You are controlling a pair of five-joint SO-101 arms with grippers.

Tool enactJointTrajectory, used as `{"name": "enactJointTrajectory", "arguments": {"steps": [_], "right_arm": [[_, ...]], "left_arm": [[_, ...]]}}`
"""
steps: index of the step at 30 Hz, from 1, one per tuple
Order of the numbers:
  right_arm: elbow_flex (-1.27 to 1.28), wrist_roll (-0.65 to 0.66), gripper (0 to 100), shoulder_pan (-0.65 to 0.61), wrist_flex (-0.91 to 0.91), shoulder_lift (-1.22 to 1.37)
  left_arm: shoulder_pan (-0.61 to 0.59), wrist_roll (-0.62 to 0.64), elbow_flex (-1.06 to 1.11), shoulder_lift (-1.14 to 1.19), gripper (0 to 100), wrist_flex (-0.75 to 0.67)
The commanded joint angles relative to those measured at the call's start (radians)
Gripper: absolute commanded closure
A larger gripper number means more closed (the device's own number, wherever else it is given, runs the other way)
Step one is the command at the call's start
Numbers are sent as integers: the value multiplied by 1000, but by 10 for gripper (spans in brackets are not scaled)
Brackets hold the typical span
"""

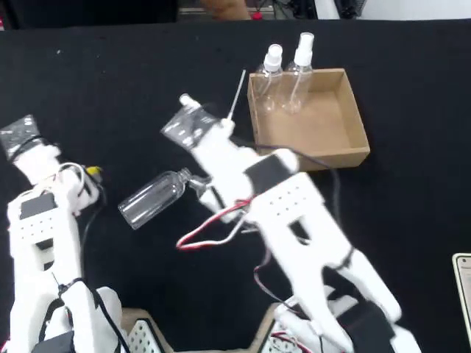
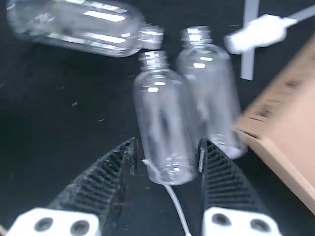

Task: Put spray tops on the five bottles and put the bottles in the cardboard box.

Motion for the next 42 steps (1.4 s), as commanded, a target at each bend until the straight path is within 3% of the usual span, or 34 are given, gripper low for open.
{"name": "enactJointTrajectory", "arguments": {"steps": [1, 9, 16, 28, 42], "right_arm": [[-5, 3, 811, -44, -23, 102], [-65, 3, 807, -61, -14, 266], [-79, 3, 673, -63, 6, 274], [-64, 23, 705, -57, -178, 352], [-70, 61, 706, -57, -227, 516]], "left_arm": [[-25, 15, -58, 3, 758, -38], [-22, 15, -56, 5, 758, -37], [-22, 15, -56, -2, 758, -32], [-22, 15, -56, -2, 758, -32], [-22, 15, -56, -2, 758, -31]]}}
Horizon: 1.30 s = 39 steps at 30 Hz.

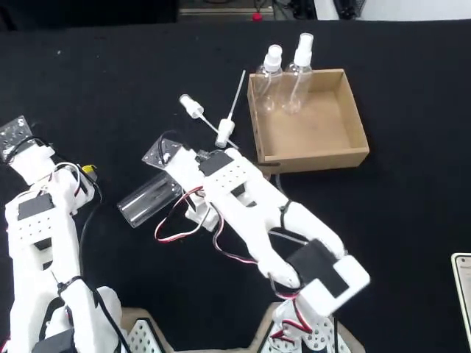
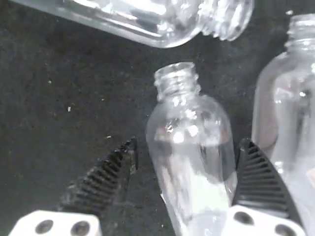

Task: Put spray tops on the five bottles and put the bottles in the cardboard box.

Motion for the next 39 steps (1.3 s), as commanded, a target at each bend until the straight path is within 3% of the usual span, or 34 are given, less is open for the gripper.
{"name": "enactJointTrajectory", "arguments": {"steps": [1, 3, 9, 18, 21, 24, 26, 31, 35, 39], "right_arm": [[-58, 8, 707, -8, -20, 21], [-58, 8, 737, -8, -20, 22], [-58, -3, 987, 26, 6, 2], [-59, -5, 948, 213, 259, -387], [-48, 2, 948, 361, 358, -522], [-25, 6, 946, 605, 404, -582], [-12, 21, 946, 795, 399, -575], [7, 199, 946, 1188, 272, -438], [-12, 229, 946, 1341, 144, -271], [-65, 227, 944, 1396, 106, -125]], "left_arm": [[-7, 11, -54, -9, 758, -11], [-7, 11, -54, -9, 758, -11], [-7, 11, -54, -9, 758, -11], [-7, 11, -54, -9, 758, -11], [-7, 11, -54, -9, 758, -14], [-5, 11, -54, -8, 758, -15], [-5, 11, -54, -6, 758, -15], [-5, 11, -54, -6, 758, -18], [-5, 11, -54, -6, 758, -18], [-7, 11, -54, -6, 758, -18]]}}
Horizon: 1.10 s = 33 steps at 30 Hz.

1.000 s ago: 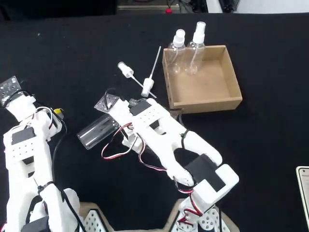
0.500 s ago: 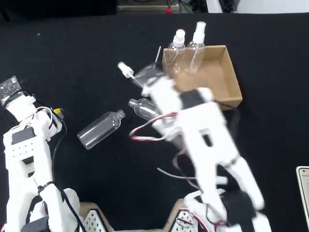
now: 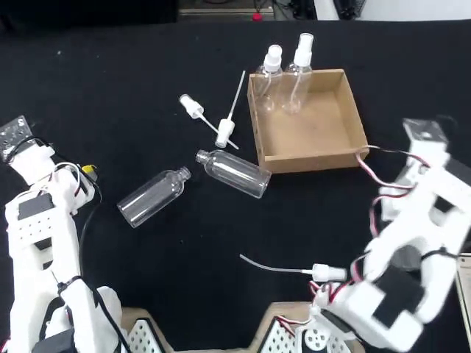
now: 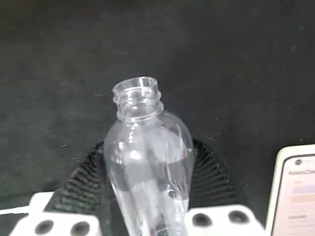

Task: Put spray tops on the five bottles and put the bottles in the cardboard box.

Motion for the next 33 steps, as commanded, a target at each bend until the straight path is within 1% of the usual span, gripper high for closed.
{"name": "enactJointTrajectory", "arguments": {"steps": [1, 3, 8, 10, 15, 18, 23, 30, 31, 33], "right_arm": [[-82, 14, 943, 40, -14, 90], [-117, 14, 915, 38, 17, 150], [-251, 14, 746, 38, 121, 289], [-309, 15, 716, 38, 181, 334], [-441, 15, 730, 38, 279, 397], [-486, 74, 730, 38, 292, 426], [-493, 158, 730, 38, 367, 481], [-495, 164, 732, 46, 365, 561], [-496, 163, 745, 48, 365, 567], [-506, 161, 829, 48, 368, 562]], "left_arm": [[-7, 11, -54, -6, 758, -18], [-8, 11, -54, -8, 758, -18], [-12, 11, -54, -9, 758, -18], [-12, 11, -54, -9, 758, -18], [-12, 11, -54, -9, 758, -18], [-13, 11, -54, -9, 758, -18], [-13, 11, -56, -9, 758, -18], [-13, 11, -56, -9, 758, -18], [-13, 11, -56, -9, 758, -18], [-13, 11, -56, -9, 758, -18]]}}
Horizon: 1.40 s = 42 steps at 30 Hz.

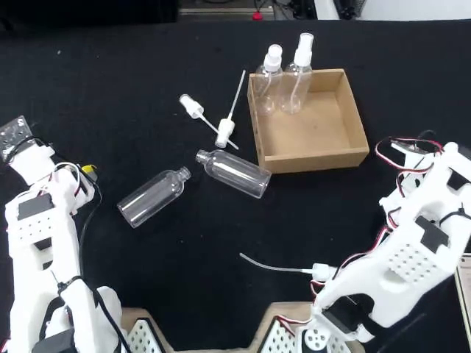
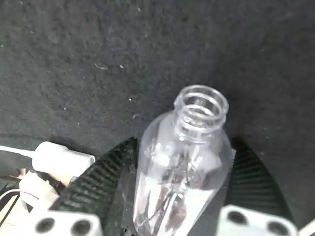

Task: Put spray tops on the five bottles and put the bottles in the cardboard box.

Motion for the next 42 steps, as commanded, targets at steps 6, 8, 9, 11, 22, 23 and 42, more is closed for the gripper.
{"name": "enactJointTrajectory", "arguments": {"steps": [6, 8, 9, 11, 22, 23, 42], "right_arm": [[-170, -74, 962, 18, 98, -102], [-217, -80, 975, -5, 147, -143], [-231, -80, 985, -15, 161, -166], [-245, -92, 988, -29, 164, -228], [-48, -100, 987, 28, 81, -638], [-30, -100, 987, 38, 66, -651], [-2, -98, 987, 54, 60, -624]], "left_arm": [[-13, 11, -56, -9, 758, -18], [-8, 8, -56, -9, 758, -18], [-4, 6, -56, -9, 758, -12], [22, 5, -54, -9, 758, -9], [510, -374, -216, -11, 758, 384], [559, -411, -236, -11, 758, 423], [1265, -580, -234, 28, 753, 359]]}}
